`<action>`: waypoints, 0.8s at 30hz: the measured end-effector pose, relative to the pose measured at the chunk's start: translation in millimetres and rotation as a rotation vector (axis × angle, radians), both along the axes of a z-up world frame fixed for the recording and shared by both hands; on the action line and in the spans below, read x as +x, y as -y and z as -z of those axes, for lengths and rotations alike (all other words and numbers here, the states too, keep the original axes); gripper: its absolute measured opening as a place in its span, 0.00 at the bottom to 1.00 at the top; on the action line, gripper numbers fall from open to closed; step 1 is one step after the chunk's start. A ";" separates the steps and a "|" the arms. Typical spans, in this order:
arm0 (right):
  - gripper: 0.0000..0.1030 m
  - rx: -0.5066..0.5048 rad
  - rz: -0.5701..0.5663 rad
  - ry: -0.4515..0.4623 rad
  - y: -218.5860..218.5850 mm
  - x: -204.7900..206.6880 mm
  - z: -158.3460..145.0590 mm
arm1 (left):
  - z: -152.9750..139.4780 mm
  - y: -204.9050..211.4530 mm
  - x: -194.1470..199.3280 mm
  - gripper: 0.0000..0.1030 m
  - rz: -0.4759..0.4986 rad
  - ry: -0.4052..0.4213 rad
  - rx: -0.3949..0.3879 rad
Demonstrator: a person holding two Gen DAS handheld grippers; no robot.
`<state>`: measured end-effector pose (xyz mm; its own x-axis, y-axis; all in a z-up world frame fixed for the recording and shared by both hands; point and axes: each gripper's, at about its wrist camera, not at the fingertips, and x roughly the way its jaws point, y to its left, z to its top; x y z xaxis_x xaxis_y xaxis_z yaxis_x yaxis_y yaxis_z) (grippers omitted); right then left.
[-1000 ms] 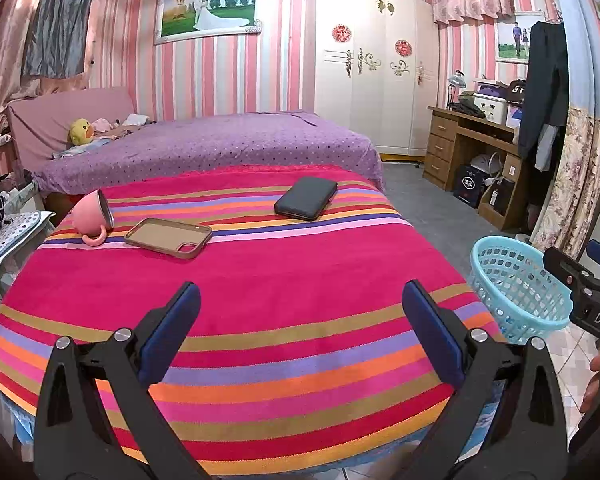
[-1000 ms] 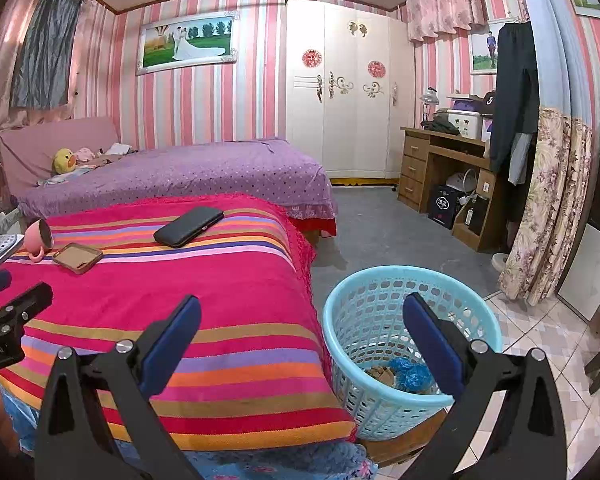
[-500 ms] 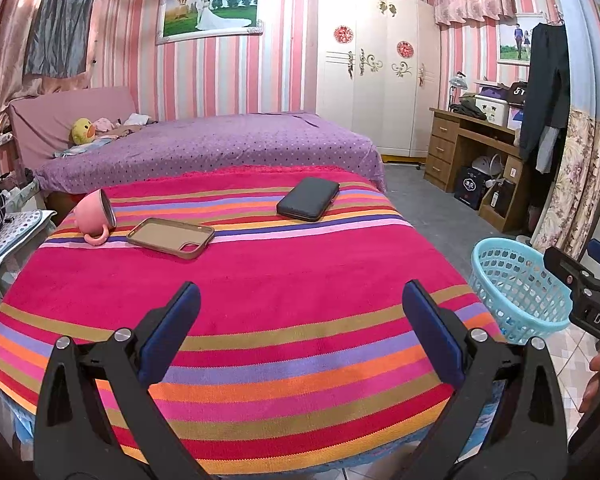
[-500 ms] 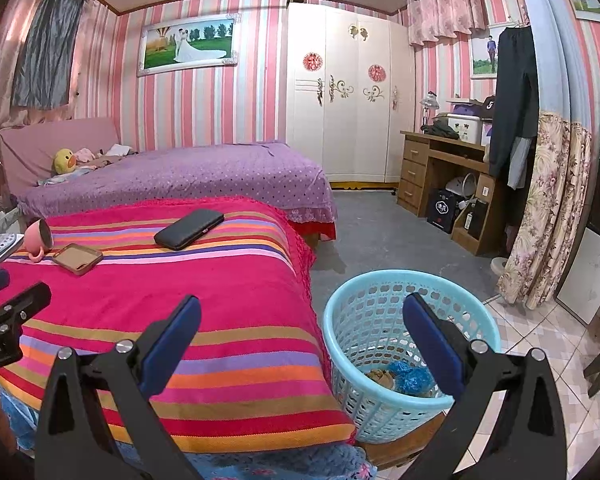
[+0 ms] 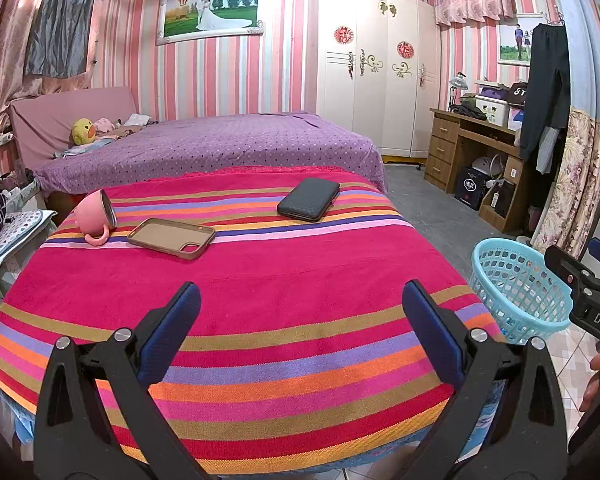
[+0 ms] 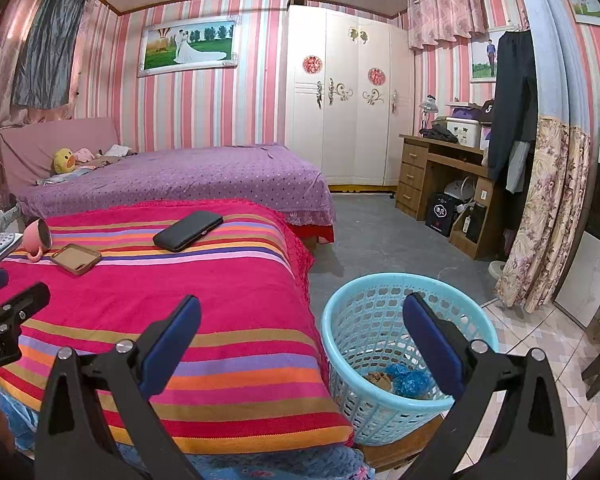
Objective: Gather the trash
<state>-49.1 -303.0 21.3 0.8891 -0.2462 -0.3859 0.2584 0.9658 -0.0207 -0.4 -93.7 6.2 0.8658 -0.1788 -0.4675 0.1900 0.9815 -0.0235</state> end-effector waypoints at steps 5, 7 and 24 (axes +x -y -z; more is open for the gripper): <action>0.96 -0.002 0.000 0.002 1.3 0.0 -1.3 | -0.1 -0.4 0.1 0.95 0.000 -0.002 -0.001; 0.96 -0.002 0.000 0.003 1.6 0.4 -2.2 | 0.5 0.3 0.1 0.95 0.000 0.000 0.001; 0.96 -0.009 0.000 0.010 1.0 -0.2 -5.4 | -1.6 -1.3 -0.4 0.95 0.001 0.005 -0.002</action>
